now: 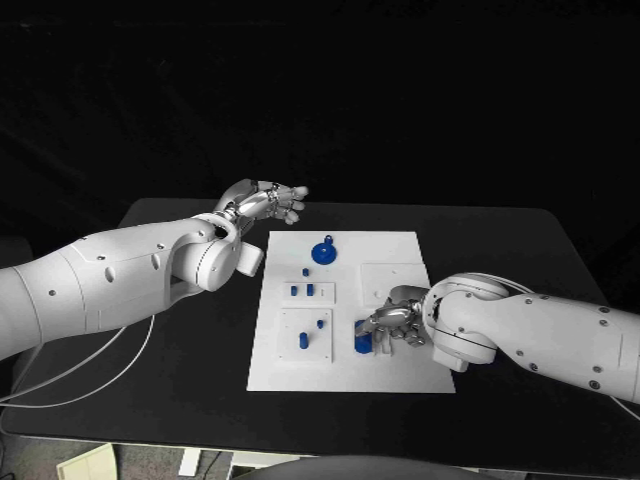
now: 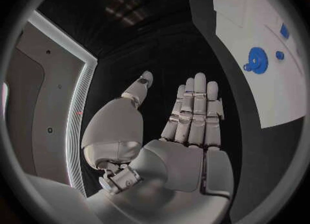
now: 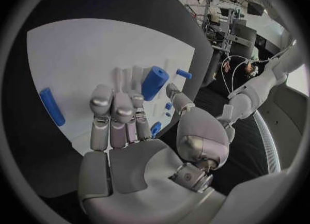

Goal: Assemble the parts on the task board

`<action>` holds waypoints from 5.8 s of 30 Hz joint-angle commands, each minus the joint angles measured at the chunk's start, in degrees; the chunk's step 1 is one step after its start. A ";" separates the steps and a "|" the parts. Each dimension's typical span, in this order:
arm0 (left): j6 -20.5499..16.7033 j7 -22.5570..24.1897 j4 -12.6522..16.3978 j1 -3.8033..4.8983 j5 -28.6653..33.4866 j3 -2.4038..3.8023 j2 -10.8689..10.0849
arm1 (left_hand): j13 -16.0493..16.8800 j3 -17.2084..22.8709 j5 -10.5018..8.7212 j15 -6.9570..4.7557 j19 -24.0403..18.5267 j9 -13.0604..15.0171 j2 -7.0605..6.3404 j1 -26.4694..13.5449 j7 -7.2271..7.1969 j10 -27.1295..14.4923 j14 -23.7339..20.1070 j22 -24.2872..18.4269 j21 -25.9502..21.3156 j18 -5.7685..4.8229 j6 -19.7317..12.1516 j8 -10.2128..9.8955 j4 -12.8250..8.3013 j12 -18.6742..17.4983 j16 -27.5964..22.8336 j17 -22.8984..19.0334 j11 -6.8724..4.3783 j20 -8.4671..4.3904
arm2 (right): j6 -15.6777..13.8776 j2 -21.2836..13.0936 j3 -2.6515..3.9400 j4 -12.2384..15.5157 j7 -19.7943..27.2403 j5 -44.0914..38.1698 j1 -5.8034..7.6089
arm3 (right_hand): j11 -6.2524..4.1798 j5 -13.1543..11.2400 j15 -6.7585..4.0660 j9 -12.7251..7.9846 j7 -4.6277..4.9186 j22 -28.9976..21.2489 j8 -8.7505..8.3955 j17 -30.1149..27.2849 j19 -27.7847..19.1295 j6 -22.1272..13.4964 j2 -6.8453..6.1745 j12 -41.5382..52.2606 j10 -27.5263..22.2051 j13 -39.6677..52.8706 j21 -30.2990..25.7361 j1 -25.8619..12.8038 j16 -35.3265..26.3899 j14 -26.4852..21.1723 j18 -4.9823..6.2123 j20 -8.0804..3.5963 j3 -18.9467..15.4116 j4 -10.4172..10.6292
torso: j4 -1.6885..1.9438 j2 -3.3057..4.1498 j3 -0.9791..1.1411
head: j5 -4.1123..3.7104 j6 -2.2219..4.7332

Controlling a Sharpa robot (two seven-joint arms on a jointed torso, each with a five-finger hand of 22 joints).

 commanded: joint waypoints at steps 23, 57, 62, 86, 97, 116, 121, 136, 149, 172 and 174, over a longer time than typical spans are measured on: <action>0.62 0.20 0.10 0.06 0.24 0.04 -0.13 | -0.09 -0.13 0.06 0.13 0.34 -0.10 0.20 -0.33 -0.23 -0.33 0.39 0.11 -0.38 1.08 -0.26 0.25 -0.03 0.22 -0.39 0.10 0.01 -0.04 | 1.58 -3.32 -0.02 3.94 3.74 -2.26 -0.67 | -0.14 -0.07 -0.14 0.28 0.01 0.52 0.01 -0.01 0.33 0.50 0.68 -0.20 0.14 0.31 -0.30 5.02 -0.30 -0.06 4.35 -0.65 0.07 -3.32 | -0.01 0.01 0.03 | 0.07 0.18; 0.40 -0.04 0.07 0.06 0.21 0.01 -0.27 | -0.11 -0.07 0.08 0.14 0.37 -0.12 0.20 -0.21 -0.26 -0.33 0.42 0.16 -0.48 1.10 -0.18 0.31 -0.10 0.23 -0.51 0.21 0.00 -0.04 | 3.52 -2.75 -0.03 2.61 2.94 -2.97 -0.90 | 0.01 0.00 0.10 -0.17 0.13 0.80 -0.51 0.16 0.57 1.40 1.10 -0.65 0.89 0.83 0.44 5.24 -0.20 0.20 4.35 0.75 4.99 -3.24 | 0.02 -0.01 -0.01 | -0.06 -0.02; 0.42 0.00 0.06 0.06 0.21 0.01 -0.23 | -0.11 -0.05 0.09 0.14 0.38 -0.13 0.20 -0.19 -0.26 -0.33 0.43 0.18 -0.49 1.10 -0.17 0.32 -0.12 0.24 -0.53 0.23 0.00 -0.04 | 0.72 -4.69 0.00 3.73 4.00 -3.09 -0.91 | -0.04 -0.06 0.03 -0.15 0.08 0.67 -0.52 0.14 0.58 1.39 0.14 -0.71 0.90 0.86 0.30 4.80 -0.25 0.19 4.35 0.61 3.94 -2.84 | -0.01 0.00 0.01 | -0.16 0.23; 0.81 -0.10 0.25 0.05 0.21 -0.05 -0.60 | -0.11 -0.06 0.06 0.13 0.43 -0.15 0.23 -0.22 -0.27 -0.27 0.49 0.22 -0.54 1.09 -0.12 0.35 -0.11 0.27 -0.59 0.32 -0.02 -0.03 | 1.99 -17.15 4.46 1.93 4.00 -12.15 1.34 | 0.02 -0.08 0.02 0.22 0.18 0.31 -0.68 0.07 0.90 0.67 -1.61 -0.87 0.97 0.97 -0.13 6.29 -0.39 0.23 4.35 0.04 3.24 -1.74 | -0.10 0.01 0.07 | -2.14 1.10; 0.98 -0.14 0.15 0.05 0.21 -0.06 -0.42 | -0.11 -0.07 0.04 0.13 0.44 -0.16 0.23 -0.26 -0.27 -0.25 0.50 0.24 -0.57 1.09 -0.12 0.36 -0.09 0.28 -0.62 0.35 -0.02 -0.02 | 3.38 -15.18 3.42 2.10 3.38 -11.40 -1.44 | 0.30 -0.08 0.27 0.20 0.47 0.29 -1.22 0.02 0.45 -0.45 -2.01 -1.17 0.43 1.05 -0.46 4.59 -0.63 0.04 4.35 0.01 1.32 -0.49 | 0.07 0.01 0.08 | -2.53 0.91; 1.09 -0.19 0.09 0.05 0.21 -0.08 -0.75 | -0.12 -0.08 0.01 0.13 0.46 -0.19 0.25 -0.34 -0.27 -0.23 0.53 0.26 -0.61 1.09 -0.12 0.36 -0.03 0.29 -0.67 0.41 -0.03 -0.02 | 3.24 -12.86 2.63 -0.36 3.15 -16.85 -3.83 | 0.24 -0.07 0.22 0.52 0.41 0.61 -1.34 0.17 -0.44 -0.66 2.08 -1.32 0.00 1.36 -0.69 1.18 -0.81 -0.19 4.35 -0.35 -4.75 -3.08 | 0.06 0.01 0.02 | -2.44 0.34; 1.11 -0.18 0.13 0.05 0.21 -0.08 -0.75 | -0.12 -0.08 0.01 0.13 0.47 -0.20 0.26 -0.36 -0.27 -0.23 0.54 0.27 -0.62 1.09 -0.13 0.36 -0.02 0.30 -0.68 0.42 -0.03 -0.03 | 2.39 -12.17 2.62 -1.47 3.27 -16.86 -4.18 | 0.19 -0.07 0.18 0.56 0.36 0.64 -1.28 0.20 -0.41 -0.48 3.32 -1.30 0.11 1.38 -0.68 1.36 -0.79 -0.16 4.35 -0.37 -5.07 -3.47 | 0.01 0.04 0.00 | -2.36 0.26; 1.18 -0.43 0.09 0.05 0.19 -0.09 -0.79 | -0.12 -0.03 0.02 0.12 0.50 -0.23 0.41 -0.36 -0.27 -0.21 0.57 0.30 -0.66 1.10 -0.16 0.35 0.03 0.30 -0.72 0.48 -0.04 -0.04 | 2.09 -11.96 2.62 -2.39 3.50 -15.58 -4.45 | 0.33 0.33 0.40 0.29 0.47 0.75 -1.26 0.05 0.26 0.79 6.30 -1.38 0.87 1.33 -0.47 14.30 -1.00 0.26 4.35 0.77 15.28 -1.94 | -0.01 -0.01 0.03 | -2.31 -0.01; 1.14 -0.42 0.08 0.05 0.18 -0.10 -0.77 | -0.13 -0.02 -0.01 0.11 0.52 -0.25 0.47 -0.35 -0.26 -0.21 0.59 0.33 -0.70 1.10 -0.16 0.35 0.04 0.30 -0.76 0.53 -0.04 -0.04 | 0.11 -13.04 2.64 -2.42 3.21 -13.18 -4.45 | 0.23 0.47 0.43 0.28 0.32 0.92 -0.91 0.05 0.54 1.75 6.71 -1.32 1.27 1.32 -0.07 14.19 -0.88 0.48 4.35 1.44 17.06 -2.66 | 0.04 -0.01 -0.04 | -2.63 0.13; 1.24 -0.65 0.13 0.05 0.11 -0.15 -0.61 | -0.14 -0.03 -0.05 0.12 0.53 -0.26 0.51 -0.42 -0.27 -0.22 0.60 0.36 -0.74 1.09 -0.13 0.38 0.09 0.30 -0.82 0.59 -0.04 -0.04 | 0.29 -11.07 4.39 5.48 4.09 -0.32 -0.67 | -0.05 0.12 0.21 0.18 0.00 0.96 -0.63 0.26 0.85 2.78 7.13 -1.37 1.71 1.26 0.33 11.20 -0.54 0.57 4.35 1.78 16.25 -1.55 | 0.10 0.00 -0.09 | -2.43 0.52; 1.29 -0.64 0.12 0.05 0.11 -0.15 -0.55 | -0.14 -0.03 -0.05 0.12 0.53 -0.26 0.50 -0.43 -0.27 -0.22 0.60 0.36 -0.74 1.09 -0.13 0.38 0.09 0.30 -0.82 0.59 -0.04 -0.04 | 0.29 -10.32 4.17 5.25 4.08 -0.33 -0.67 | -0.10 0.11 0.17 0.14 -0.02 0.97 -0.63 0.29 0.82 2.83 7.49 -1.38 1.72 1.28 0.37 10.76 -0.50 0.53 4.35 1.76 16.04 -1.45 | 0.08 0.00 -0.12 | -2.42 0.55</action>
